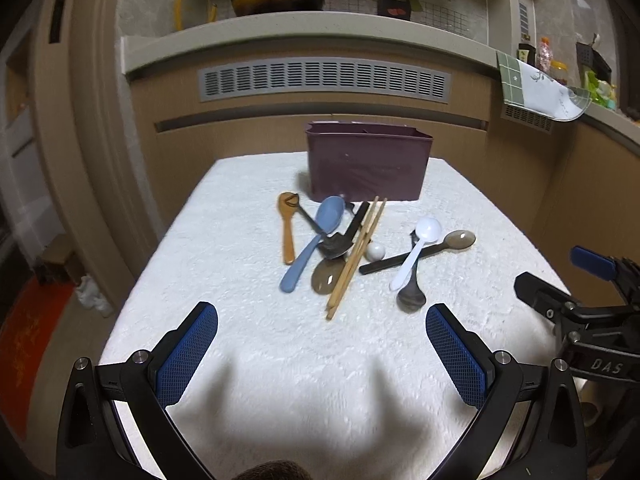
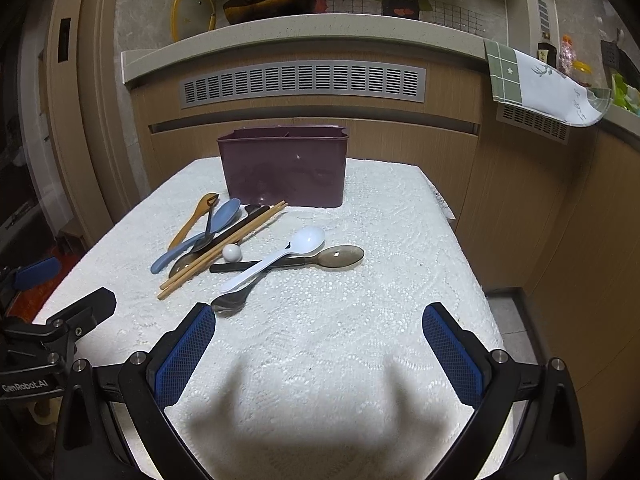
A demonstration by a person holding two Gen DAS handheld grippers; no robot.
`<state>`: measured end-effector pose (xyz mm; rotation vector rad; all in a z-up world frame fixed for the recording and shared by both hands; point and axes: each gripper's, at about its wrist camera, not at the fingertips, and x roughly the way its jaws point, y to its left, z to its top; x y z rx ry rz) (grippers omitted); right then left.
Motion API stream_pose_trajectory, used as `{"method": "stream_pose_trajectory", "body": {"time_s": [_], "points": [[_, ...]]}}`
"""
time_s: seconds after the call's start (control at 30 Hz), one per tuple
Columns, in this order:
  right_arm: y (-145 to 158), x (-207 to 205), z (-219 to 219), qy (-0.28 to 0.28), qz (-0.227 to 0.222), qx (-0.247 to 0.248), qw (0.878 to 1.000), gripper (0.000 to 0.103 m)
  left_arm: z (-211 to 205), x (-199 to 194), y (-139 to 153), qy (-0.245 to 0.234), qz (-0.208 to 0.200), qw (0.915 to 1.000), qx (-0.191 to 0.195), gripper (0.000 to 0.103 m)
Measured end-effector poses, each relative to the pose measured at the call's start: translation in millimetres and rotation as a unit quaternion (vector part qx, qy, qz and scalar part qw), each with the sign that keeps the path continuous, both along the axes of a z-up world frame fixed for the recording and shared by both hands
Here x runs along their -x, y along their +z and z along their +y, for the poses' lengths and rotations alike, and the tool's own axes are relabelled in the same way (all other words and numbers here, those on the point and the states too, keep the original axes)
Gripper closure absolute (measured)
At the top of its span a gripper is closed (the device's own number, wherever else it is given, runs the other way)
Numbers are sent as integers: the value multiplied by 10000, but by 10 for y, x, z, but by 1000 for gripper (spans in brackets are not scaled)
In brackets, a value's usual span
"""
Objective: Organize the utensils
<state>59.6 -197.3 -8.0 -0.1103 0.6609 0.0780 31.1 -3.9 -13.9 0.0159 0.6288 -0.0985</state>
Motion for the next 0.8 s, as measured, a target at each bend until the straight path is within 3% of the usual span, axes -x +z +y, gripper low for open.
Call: {"method": "stream_pose_trajectory", "body": {"time_s": [0.13, 0.33, 0.43, 0.53, 0.57, 0.63, 0.7, 0.8], "points": [[0, -237, 33, 114, 157, 184, 9996, 0, 16, -286, 71, -43, -46, 9999, -142, 0], [-67, -649, 88, 147, 562, 573, 9967, 0, 237, -784, 78, -56, 296, 9995, -2, 0], [-97, -845, 22, 267, 772, 328, 9961, 0, 354, -996, 37, 84, 415, 9991, 22, 0], [-154, -1056, -64, 279, 1124, -34, 9933, 0, 403, -1149, -42, 183, 539, 9982, -195, 0], [-176, -1102, -68, 260, 1178, -95, 9926, 5, 431, -1176, -65, 156, 566, 9981, -182, 0], [-242, -1206, -53, 263, 1359, -232, 9901, 26, 502, -1179, -81, 372, 410, 9983, -195, 0], [-320, -1303, 3, 289, 1589, -347, 9863, 35, 572, -1178, -82, 645, 278, 9972, -256, 0], [-415, -1477, 102, 88, 1789, -484, 9826, 37, 721, -1208, -66, 897, 223, 9957, -1, 0]]}}
